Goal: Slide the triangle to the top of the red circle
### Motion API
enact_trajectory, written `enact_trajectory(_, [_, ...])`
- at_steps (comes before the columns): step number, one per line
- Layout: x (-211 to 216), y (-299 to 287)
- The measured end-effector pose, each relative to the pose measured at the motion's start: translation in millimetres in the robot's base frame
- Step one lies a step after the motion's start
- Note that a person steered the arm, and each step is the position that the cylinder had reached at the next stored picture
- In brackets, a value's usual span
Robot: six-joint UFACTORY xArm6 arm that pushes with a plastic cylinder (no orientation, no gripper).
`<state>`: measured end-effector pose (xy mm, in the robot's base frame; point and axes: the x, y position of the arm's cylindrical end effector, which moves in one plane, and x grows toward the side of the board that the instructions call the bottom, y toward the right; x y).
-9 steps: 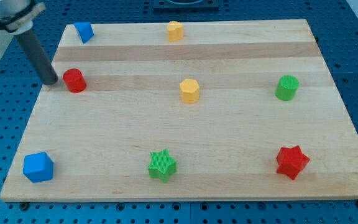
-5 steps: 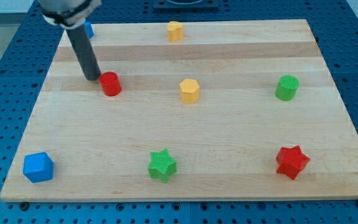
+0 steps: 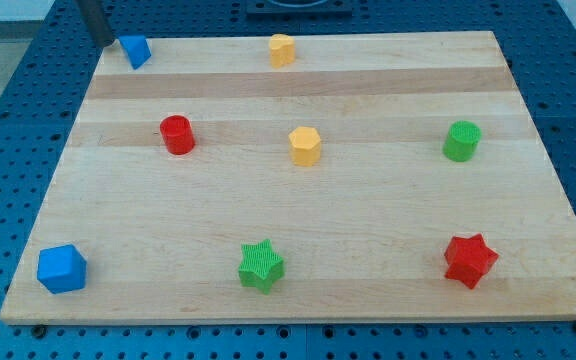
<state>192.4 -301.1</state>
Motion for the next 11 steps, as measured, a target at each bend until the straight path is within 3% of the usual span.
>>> enact_trajectory(2, [0.1,42.8])
enact_trajectory(5, [3.2,37.2])
enact_trajectory(8, [31.7,102.6])
enact_trajectory(9, [17.0,107.7])
enact_trajectory(11, [4.6,50.2])
